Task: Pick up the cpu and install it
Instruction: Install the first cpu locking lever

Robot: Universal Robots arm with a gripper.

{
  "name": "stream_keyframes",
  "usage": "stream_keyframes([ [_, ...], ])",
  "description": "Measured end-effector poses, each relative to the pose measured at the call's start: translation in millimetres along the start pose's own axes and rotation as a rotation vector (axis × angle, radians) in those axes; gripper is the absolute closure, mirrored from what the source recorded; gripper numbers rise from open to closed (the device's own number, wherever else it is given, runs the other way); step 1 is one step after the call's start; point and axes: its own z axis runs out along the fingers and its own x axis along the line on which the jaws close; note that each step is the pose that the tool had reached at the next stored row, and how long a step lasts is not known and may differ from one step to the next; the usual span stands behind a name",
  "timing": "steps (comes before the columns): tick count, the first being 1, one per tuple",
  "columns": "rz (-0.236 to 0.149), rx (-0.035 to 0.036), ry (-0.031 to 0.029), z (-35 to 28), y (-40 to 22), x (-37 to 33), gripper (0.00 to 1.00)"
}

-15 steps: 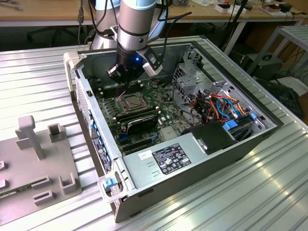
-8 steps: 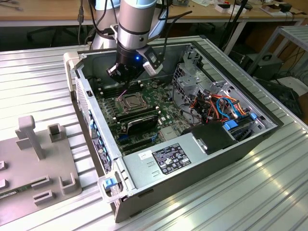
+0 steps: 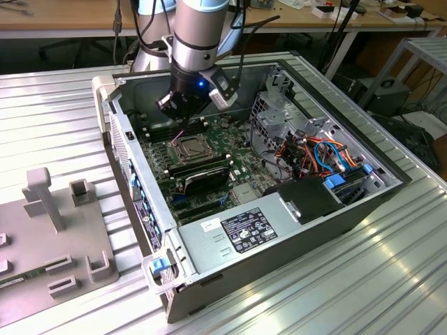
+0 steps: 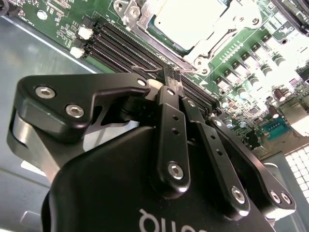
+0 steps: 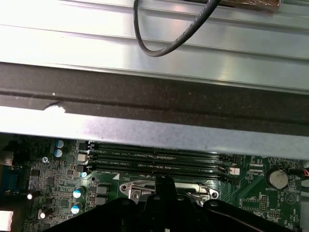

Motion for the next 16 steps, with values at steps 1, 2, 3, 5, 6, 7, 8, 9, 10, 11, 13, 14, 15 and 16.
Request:
stream_keyframes([
  [1,0.0,0.0001,0.0,0.0,0.3,-0.1,0.89],
  [2,0.0,0.0,-0.0001,0.1,0.6,-0.1,0.89],
  [3,0.0,0.0,-0.0001,0.1,0.8,-0.2,0.89],
  [5,0.0,0.0,0.0,0.2,2.0,-0.2,0.89],
  [6,0.0,0.0001,0.0,0.3,2.3,-0.3,0.89],
  [7,0.0,0.0,0.0001,0.3,2.4,-0.3,0.89],
  [8,0.0,-0.0001,0.0001,0.4,2.5,-0.3,0.89],
  [9,0.0,-0.0003,0.0,0.7,2.5,-0.3,0.89],
  [10,0.0,-0.0007,-0.0001,0.9,2.5,-0.3,0.89],
  [11,0.0,-0.0013,-0.0002,1.2,2.5,-0.2,0.89],
  [13,0.0,-0.0026,-0.0002,1.7,2.5,-0.3,0.89],
  [14,0.0,-0.003,-0.0003,1.9,2.5,-0.3,0.89],
  [15,0.0,-0.0034,-0.0003,2.2,2.5,-0.3,0.89],
  [16,0.0,-0.0035,-0.0003,2.5,2.5,-0.5,0.89],
])
